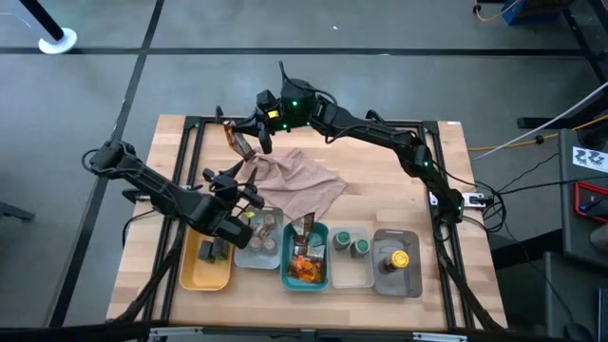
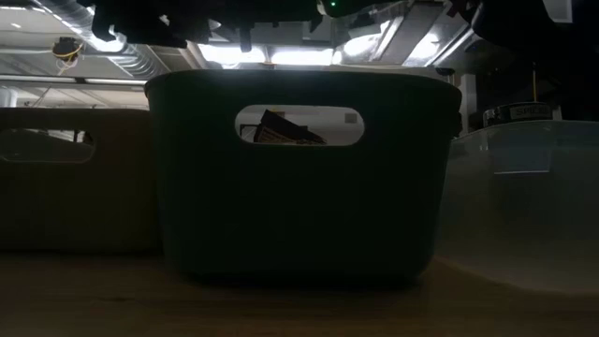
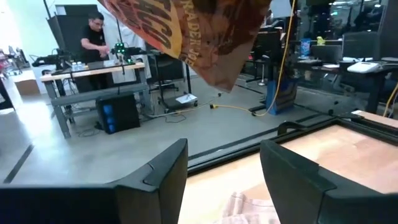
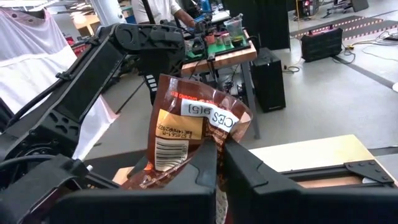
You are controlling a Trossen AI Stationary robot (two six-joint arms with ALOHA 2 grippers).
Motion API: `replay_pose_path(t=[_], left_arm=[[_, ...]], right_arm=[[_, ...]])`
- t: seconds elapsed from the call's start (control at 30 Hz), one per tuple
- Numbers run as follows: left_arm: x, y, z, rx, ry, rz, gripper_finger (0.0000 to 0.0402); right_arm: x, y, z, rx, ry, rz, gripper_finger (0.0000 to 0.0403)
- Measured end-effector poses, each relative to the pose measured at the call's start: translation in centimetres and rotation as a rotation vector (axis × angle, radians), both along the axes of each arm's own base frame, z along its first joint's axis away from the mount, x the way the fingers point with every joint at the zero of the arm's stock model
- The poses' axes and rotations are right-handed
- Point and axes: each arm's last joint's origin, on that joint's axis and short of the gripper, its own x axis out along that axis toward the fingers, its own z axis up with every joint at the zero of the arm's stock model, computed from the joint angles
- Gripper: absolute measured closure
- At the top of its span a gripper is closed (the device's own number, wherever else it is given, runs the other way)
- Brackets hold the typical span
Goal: Sort spices by type
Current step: Put the orange seasoning bag into the green bin
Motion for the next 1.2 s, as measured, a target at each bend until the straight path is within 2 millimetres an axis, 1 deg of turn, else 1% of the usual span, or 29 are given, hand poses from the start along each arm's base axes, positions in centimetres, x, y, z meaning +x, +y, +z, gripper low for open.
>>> replay_pose_path(t=[0.13,0.3,0.53,0.73,0.8,1.0,1.2], left_arm=[[-0.2,0.1,0.3,-0.003,-0.006,0.002,0.0223],[-0.5,0.8,1.0,0.011,0.025,0.022,0.0224],[-1.0,1.8,2.0,0.086,0.203,0.056,0.0225],[-1.9,2.2,3.7,0.124,0.293,0.057,0.0225],[-2.4,2.4,4.4,0.120,0.284,0.057,0.0225],[-4.6,3.3,6.3,0.082,0.201,0.056,0.0225],[-6.4,4.0,7.7,0.046,0.120,0.056,0.0225]], right_arm=[[0.0,0.0,0.0,-0.005,-0.001,-0.001,0.0391],[0.0,0.0,0.0,-0.025,-0.007,-0.006,0.0390],[0.0,-0.2,0.5,-0.043,-0.062,-0.022,0.0393],[0.1,-0.6,1.0,-0.081,-0.113,-0.167,0.0391],[0.0,-0.9,1.1,-0.100,-0.129,-0.225,0.0392],[-0.3,-1.9,1.9,-0.108,-0.202,-0.318,0.0391],[-0.5,-2.0,2.8,-0.116,-0.297,-0.398,0.0394]])
